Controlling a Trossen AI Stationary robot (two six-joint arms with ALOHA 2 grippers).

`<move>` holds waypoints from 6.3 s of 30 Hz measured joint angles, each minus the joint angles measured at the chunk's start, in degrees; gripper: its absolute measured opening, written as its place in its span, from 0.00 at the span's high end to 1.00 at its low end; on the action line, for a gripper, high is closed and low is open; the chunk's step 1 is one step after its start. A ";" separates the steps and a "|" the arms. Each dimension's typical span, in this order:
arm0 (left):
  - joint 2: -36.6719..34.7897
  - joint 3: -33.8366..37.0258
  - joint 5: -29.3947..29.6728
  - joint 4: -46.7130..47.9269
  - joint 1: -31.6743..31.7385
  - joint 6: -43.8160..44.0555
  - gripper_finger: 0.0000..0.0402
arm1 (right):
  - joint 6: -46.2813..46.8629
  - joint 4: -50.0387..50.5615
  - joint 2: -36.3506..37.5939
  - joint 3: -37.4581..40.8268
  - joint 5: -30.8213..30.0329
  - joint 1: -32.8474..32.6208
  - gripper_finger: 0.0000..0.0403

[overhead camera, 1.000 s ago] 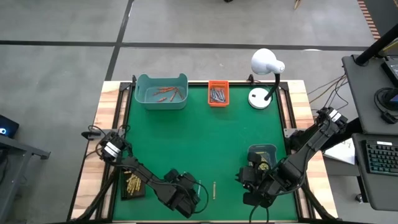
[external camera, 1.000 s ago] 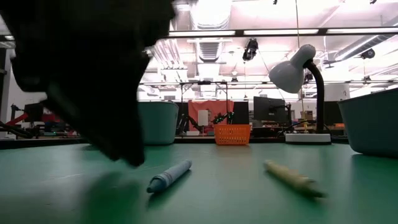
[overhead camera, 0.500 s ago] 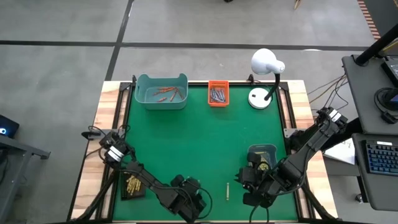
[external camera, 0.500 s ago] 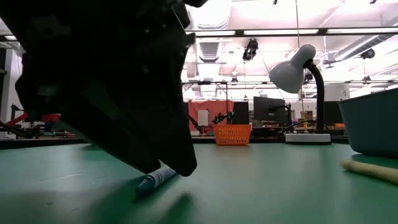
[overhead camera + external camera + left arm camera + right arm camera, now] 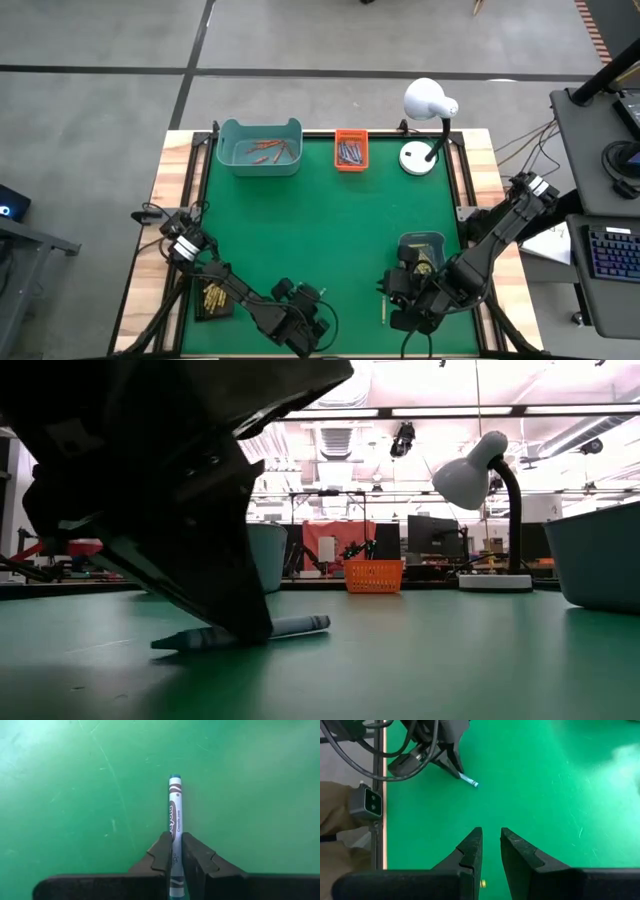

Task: Sort crayons
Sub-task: Put the blue crayon into the orange bin

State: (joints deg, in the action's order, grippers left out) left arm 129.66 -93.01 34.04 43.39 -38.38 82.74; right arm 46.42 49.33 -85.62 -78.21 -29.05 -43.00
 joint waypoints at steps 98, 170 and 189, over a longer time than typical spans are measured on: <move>-50.25 61.96 0.99 -109.36 15.23 -94.20 0.60 | -49.35 -56.35 -0.39 8.32 10.79 33.31 0.96; -62.28 61.72 22.44 -84.75 10.18 -83.85 0.50 | -27.33 -16.18 -1.51 -3.99 15.59 54.15 0.91; -72.77 60.08 28.87 -77.57 10.08 -96.75 0.50 | -35.05 -10.86 -22.93 -28.55 26.07 72.38 0.98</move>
State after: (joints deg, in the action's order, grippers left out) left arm 56.88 -32.93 62.91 -34.18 -28.30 -14.01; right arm 11.38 38.48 -108.56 -106.76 -2.98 29.37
